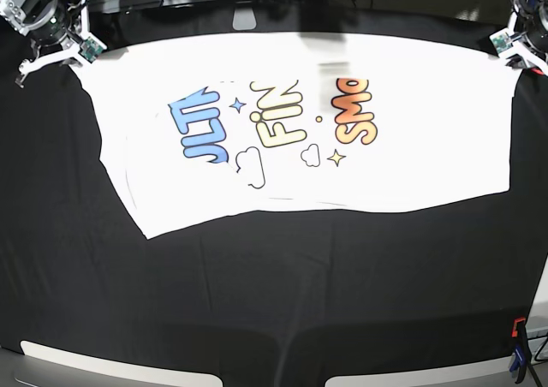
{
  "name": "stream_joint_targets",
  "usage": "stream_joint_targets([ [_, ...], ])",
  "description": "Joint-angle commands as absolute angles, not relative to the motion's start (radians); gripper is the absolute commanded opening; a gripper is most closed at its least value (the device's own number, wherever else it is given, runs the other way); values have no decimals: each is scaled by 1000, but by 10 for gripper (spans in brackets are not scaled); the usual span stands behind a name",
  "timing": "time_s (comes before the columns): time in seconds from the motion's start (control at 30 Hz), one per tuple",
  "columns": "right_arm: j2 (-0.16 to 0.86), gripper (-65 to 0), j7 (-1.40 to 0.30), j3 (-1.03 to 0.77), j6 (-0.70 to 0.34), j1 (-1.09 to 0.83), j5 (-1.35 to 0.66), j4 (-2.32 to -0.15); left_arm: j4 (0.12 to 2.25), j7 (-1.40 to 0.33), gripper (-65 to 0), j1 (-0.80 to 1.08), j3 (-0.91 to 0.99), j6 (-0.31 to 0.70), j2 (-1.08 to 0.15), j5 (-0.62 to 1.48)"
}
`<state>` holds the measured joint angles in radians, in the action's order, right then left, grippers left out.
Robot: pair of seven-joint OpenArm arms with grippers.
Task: Layout the t-shirt on the table in an organized manner, then fold the t-shirt properly
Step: 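Pull the shirt edge away from its hem with both grippers, then release the shirt and move both grippers toward the shirt sides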
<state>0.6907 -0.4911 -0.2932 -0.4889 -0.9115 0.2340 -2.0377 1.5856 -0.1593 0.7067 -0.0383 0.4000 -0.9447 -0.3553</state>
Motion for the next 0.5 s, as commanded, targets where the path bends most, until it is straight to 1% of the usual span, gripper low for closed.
stream_joint_targets([
  [0.0,710,-650,-509,-310,-467,-914,253,-2048,1590,-237,-650,731,-40,452,-964,-364],
  [0.03,709,-650,-509,-310,-467,-914,253,-2048,1601,-264,-604,731,-40,453,-965,-364],
  [0.07,709,-638,-509,-310,-466,-914,253,-2048,1613,-297,-528,731,-40,453,-965,-364],
  [0.1,709,-593,-509,-310,-466,-914,252,-2048,1626,-327,-458,731,-40,456,-965,-364],
  [0.13,709,-548,-509,-310,-466,-914,245,-2048,1638,-358,-407,731,-40,482,-965,-364],
  [0.17,709,-505,-509,-310,-462,-914,236,-2048,1649,-391,-388,731,-40,518,-965,-364],
  [0.2,709,-473,-511,-310,-462,-914,222,-2048,1660,-424,-388,731,-40,547,-965,-364],
  [0.23,709,-456,-522,-310,-463,-914,211,-2048,1670,-458,-388,731,-40,570,-965,-364],
  [0.33,710,-455,-567,-310,-463,-914,193,-2048,1683,-532,-388,731,-40,596,-969,-364],
  [0.4,711,-455,-569,-310,-463,-914,194,-2048,1683,-535,-388,731,-40,596,-984,-356],
  [0.47,715,-455,-567,-310,-463,-911,193,-2048,1683,-534,-388,730,-39,595,-1012,-303],
])
